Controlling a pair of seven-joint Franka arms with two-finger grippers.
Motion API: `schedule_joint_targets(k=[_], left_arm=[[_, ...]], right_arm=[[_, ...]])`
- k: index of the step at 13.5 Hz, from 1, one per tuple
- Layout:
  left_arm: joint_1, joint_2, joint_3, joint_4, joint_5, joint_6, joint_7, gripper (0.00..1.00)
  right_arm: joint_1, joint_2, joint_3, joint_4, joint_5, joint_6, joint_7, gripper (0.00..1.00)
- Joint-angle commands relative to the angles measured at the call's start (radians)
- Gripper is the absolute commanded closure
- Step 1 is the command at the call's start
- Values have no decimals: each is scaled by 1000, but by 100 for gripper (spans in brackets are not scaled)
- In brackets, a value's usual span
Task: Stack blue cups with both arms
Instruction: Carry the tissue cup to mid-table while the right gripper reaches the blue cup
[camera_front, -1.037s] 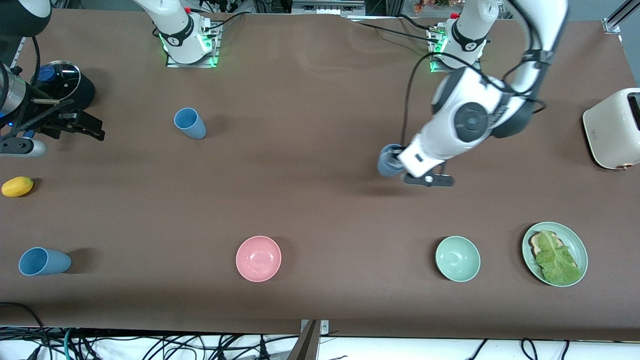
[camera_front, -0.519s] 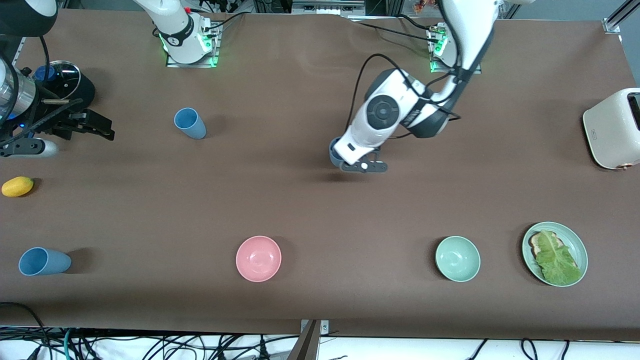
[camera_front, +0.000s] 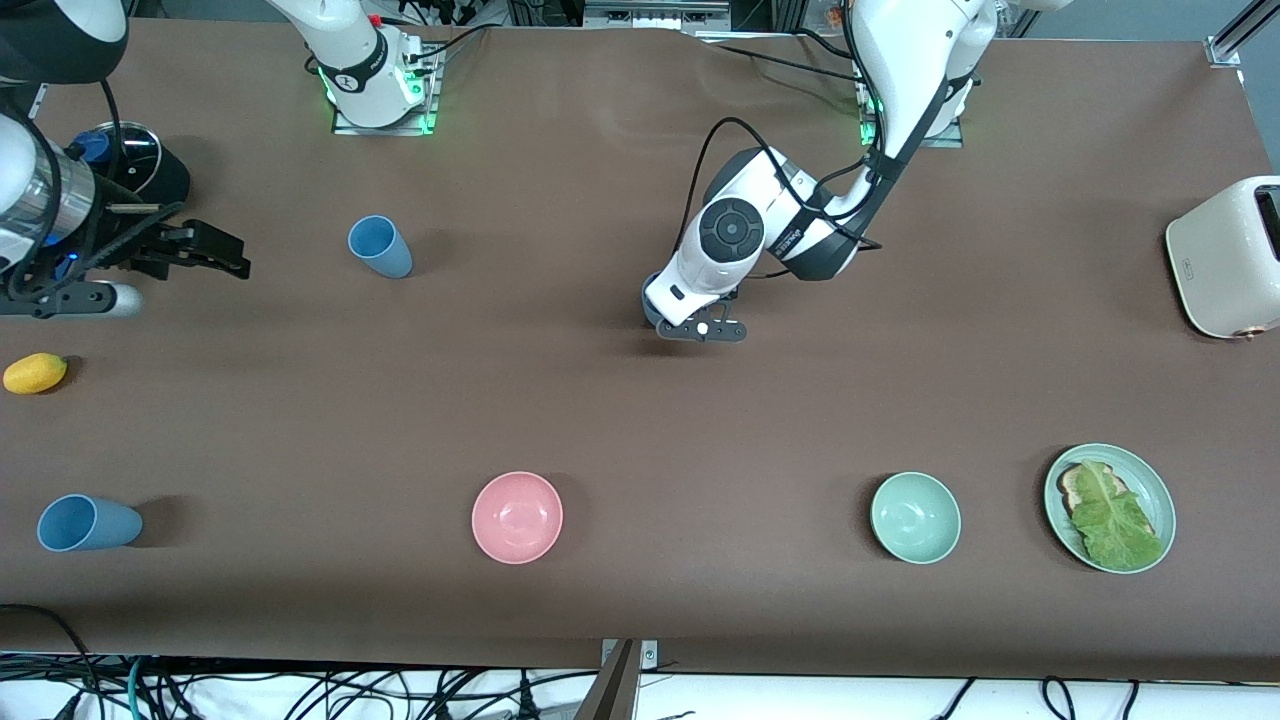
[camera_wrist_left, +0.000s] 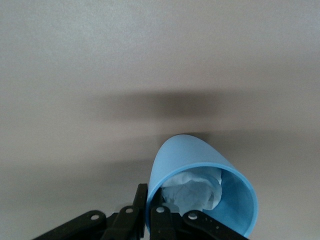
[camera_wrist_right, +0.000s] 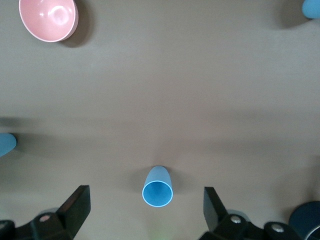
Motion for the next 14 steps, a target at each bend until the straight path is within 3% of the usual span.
schedule_joint_targets(k=[1,2,6,9,12,14], left_arm=[[-9,33,11,25,-7,19,-4,54],[-12,31,11,25,-7,17,-5,1],[1,-24,11,34,-8,-56,-25,0],[10,-109,14,37,-10,-151,-28,0],[101,-198,20,81,-5,-295,-16,0],[187,-208,20,173,15,-389,-11,0]], right_arm=[[0,-16,16,-35,12,12,37,0],[0,-22,22,-61,12,27,51,0],[0,-68,74,-184,12,92,97,0],[0,-125,116,-335,13,199,129,0],[0,-174,151,-475,13,303,146,0],[0,-201,177,-585,13,395,154,0]])
